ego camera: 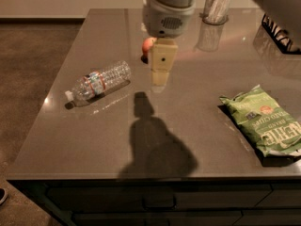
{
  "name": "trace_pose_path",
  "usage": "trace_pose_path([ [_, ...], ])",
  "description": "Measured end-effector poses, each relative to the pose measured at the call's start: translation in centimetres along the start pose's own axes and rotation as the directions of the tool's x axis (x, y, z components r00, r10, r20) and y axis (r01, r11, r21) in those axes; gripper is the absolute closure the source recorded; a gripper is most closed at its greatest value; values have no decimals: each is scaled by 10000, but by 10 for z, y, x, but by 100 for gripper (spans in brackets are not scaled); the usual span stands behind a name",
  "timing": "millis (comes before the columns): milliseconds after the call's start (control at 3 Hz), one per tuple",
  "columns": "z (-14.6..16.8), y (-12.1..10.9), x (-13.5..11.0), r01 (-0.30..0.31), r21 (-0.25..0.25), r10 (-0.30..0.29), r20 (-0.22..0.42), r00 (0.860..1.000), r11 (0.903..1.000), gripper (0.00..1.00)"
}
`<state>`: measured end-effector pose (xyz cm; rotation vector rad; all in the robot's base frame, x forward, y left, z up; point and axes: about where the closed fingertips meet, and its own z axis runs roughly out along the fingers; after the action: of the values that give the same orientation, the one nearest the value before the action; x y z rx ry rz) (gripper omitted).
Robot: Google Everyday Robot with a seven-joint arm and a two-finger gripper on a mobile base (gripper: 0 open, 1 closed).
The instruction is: Place water bottle upright
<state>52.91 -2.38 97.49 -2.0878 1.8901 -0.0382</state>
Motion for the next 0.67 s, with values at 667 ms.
trace_pose_path([
  [667, 77, -30, -91, 2331, -1007, -2324, 181, 9724, 9672, 0],
])
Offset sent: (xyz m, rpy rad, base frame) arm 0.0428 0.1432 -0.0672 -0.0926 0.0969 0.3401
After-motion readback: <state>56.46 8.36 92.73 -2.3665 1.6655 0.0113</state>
